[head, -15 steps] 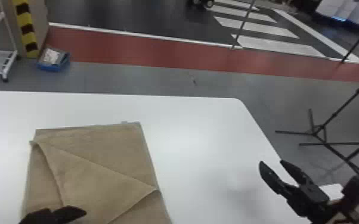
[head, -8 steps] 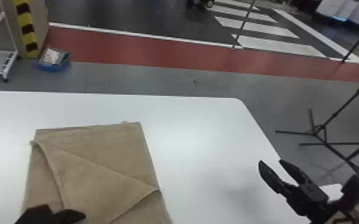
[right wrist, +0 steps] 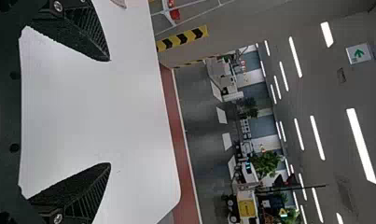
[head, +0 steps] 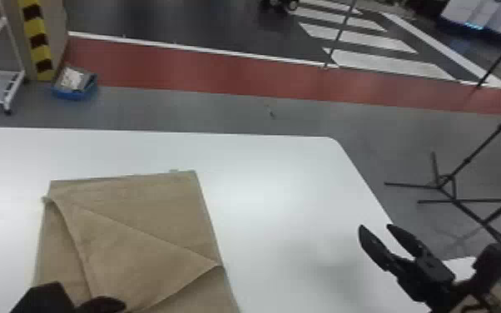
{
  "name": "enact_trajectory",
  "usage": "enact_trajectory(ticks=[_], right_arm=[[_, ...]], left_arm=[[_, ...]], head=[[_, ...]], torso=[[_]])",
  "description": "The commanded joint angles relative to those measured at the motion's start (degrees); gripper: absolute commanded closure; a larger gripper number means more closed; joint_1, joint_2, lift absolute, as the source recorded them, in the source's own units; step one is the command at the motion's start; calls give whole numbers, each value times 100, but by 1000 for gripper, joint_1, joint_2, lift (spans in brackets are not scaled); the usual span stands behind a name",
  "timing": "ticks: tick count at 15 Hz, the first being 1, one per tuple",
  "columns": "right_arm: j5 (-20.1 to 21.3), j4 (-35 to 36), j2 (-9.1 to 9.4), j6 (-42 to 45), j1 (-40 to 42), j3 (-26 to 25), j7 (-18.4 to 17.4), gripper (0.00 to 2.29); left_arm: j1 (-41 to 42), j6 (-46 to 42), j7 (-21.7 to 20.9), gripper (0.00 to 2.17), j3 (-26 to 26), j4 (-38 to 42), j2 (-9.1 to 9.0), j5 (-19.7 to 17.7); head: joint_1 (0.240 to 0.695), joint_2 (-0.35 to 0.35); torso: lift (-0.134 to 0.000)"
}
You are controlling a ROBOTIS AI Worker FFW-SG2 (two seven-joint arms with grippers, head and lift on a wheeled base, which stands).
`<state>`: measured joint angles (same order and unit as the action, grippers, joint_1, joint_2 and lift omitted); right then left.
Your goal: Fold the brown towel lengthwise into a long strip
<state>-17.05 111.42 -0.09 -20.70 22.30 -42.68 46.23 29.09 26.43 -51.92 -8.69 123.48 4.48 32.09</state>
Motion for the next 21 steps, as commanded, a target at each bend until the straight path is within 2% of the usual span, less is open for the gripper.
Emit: enact_trajectory(ticks=[1,5,7,11,13,16,19,21], right_arm=[[0,-24,14,0,-24,6,0,80],[9,-15,14,0,-33,102,0,80],[141,29,14,0,-76,269,0,80],[1028,135,14,-457,-621,955,-9,80],[1494,-6,14,-1231,-1193,1421,-9,80],[2188,-577,14,-1635,-2036,2326,-18,80],[2619,-1509,14,-1670,-2827,3205,-167,83],[2725,-2072,14,-1635,-3232,3504,-466,83]], left_arm=[[0,-10,-3,1021,25,0,9,-27],[132,-10,6,1021,42,325,18,-71],[132,-10,-3,1021,25,440,18,-71],[132,-10,-126,1025,-19,624,35,-89],[79,-10,-161,1025,-2,633,53,-177],[35,-10,-214,1025,-28,624,114,-221],[18,-10,-231,1025,-63,615,185,-230],[-97,-10,-266,1025,-177,545,211,-238]], head=[[695,-350],[695,-350],[695,-350],[695,-350],[695,-350],[695,-340],[695,-253],[695,-203]], torso=[[-116],[-116],[-116],[-116],[-116],[-116],[-116],[-116]])
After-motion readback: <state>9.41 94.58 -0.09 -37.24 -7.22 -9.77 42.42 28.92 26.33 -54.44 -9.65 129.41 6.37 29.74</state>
